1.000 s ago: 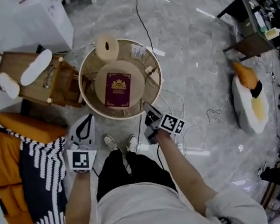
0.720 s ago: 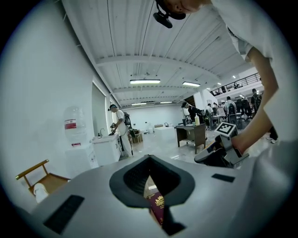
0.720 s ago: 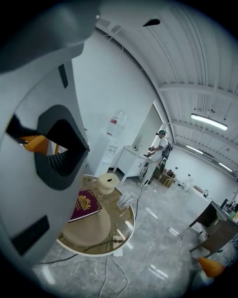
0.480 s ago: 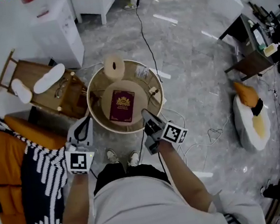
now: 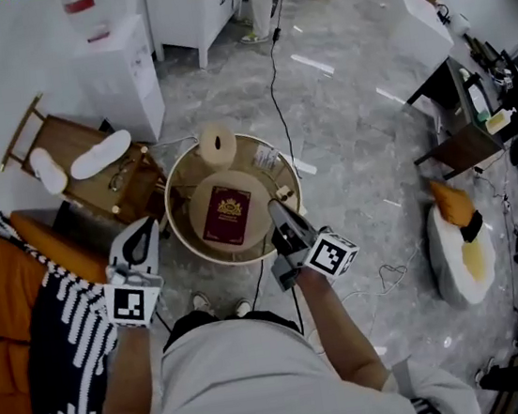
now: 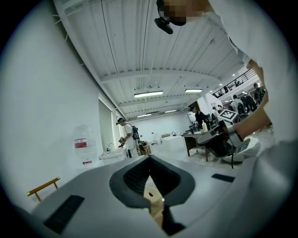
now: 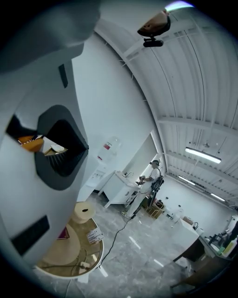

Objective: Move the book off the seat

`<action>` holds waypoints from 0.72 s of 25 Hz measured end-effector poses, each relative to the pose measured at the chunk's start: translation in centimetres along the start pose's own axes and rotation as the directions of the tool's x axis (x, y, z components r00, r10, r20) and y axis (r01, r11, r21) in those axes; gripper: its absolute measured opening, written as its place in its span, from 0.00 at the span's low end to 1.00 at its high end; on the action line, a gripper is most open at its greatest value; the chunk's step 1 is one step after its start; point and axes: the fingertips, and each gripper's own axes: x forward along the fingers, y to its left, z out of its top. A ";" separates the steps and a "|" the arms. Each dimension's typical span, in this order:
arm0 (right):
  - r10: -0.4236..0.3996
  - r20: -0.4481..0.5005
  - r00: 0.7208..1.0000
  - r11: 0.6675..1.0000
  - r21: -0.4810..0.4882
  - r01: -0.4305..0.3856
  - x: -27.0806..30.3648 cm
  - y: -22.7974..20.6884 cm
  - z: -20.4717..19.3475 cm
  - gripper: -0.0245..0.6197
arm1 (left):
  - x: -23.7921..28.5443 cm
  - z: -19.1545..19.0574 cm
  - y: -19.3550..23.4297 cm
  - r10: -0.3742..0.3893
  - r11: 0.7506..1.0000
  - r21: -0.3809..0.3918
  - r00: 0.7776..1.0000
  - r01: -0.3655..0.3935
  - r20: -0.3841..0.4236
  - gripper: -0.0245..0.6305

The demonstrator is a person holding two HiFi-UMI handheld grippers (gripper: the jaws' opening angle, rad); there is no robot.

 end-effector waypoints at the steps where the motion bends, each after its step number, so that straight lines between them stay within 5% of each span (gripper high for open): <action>1: 0.010 0.005 1.000 1.000 0.003 -0.010 0.1 0.6 0.3 0.07 | -0.2 0.2 0.3 0.007 1.000 -0.003 1.000 -0.007 0.004 0.06; 18: -0.018 0.046 0.999 0.973 -0.231 0.028 -3.3 7.6 1.8 0.07 | -5.2 1.5 3.4 0.112 0.991 -0.076 0.994 -0.111 0.010 0.06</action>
